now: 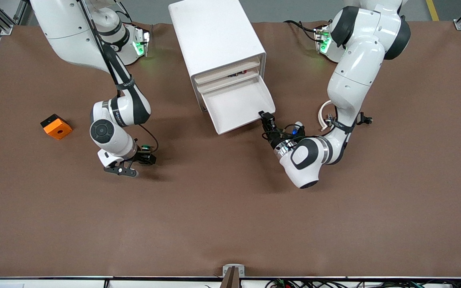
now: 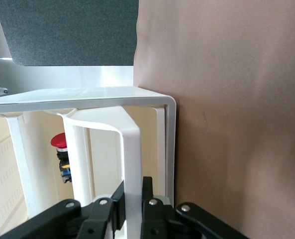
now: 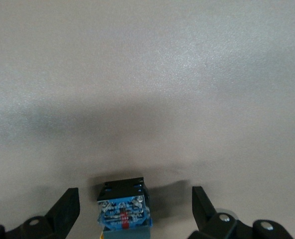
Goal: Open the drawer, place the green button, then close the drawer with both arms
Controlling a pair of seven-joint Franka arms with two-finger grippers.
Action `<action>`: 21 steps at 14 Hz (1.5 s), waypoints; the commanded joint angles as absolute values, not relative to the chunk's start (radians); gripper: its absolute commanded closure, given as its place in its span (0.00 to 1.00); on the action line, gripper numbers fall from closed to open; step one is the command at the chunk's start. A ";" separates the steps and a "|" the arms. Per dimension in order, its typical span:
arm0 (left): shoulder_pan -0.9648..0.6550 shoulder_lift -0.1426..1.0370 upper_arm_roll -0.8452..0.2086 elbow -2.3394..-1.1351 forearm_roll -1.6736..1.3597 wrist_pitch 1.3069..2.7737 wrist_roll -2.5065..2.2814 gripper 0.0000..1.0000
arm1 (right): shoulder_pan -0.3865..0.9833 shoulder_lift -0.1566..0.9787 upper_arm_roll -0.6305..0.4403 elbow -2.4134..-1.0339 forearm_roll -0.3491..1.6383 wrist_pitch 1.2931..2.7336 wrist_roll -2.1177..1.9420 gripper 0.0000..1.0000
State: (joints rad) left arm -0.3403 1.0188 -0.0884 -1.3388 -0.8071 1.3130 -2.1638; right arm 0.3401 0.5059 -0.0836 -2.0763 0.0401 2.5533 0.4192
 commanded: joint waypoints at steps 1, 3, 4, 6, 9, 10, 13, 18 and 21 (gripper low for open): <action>-0.305 1.046 -0.066 -1.315 -0.787 1.302 -2.158 0.93 | 0.341 0.500 -0.080 -2.091 0.058 2.568 0.413 0.00; -0.304 1.052 -0.066 -1.315 -0.787 1.301 -2.161 0.93 | 0.342 0.500 -0.080 -2.091 0.058 2.568 0.413 0.00; -0.304 1.052 -0.067 -1.313 -0.787 1.302 -2.161 0.93 | 0.342 0.500 -0.080 -2.092 0.058 2.566 0.411 0.21; -0.305 1.052 -0.066 -1.315 -0.787 1.302 -2.161 0.93 | 0.342 0.499 -0.080 -2.091 0.058 2.557 0.413 0.39; -0.305 1.052 -0.067 -1.315 -0.787 1.302 -2.161 0.38 | 0.347 0.499 -0.081 -2.092 0.058 2.559 0.408 1.00; -0.307 1.052 -0.067 -1.315 -0.787 1.302 -2.161 0.28 | 0.347 0.497 -0.080 -2.092 0.058 2.557 0.411 1.00; -0.308 1.052 -0.067 -1.315 -0.788 1.301 -2.161 0.00 | 0.322 0.483 -0.080 -2.085 0.058 2.539 0.407 1.00; -0.308 1.043 -0.078 -1.315 -0.792 1.298 -2.161 0.00 | 0.253 0.440 -0.078 -2.088 0.060 2.517 0.296 1.00; -0.305 1.020 -0.078 -1.316 -0.787 1.298 -2.152 0.00 | 0.201 0.411 -0.064 -2.086 0.064 2.482 0.250 1.00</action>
State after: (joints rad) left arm -0.3077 1.0394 -0.0758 -1.3253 -0.7999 1.3091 -2.1602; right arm 0.2381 0.4548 -0.0888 -2.0752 0.0421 2.5104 0.2868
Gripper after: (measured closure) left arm 0.000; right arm 0.586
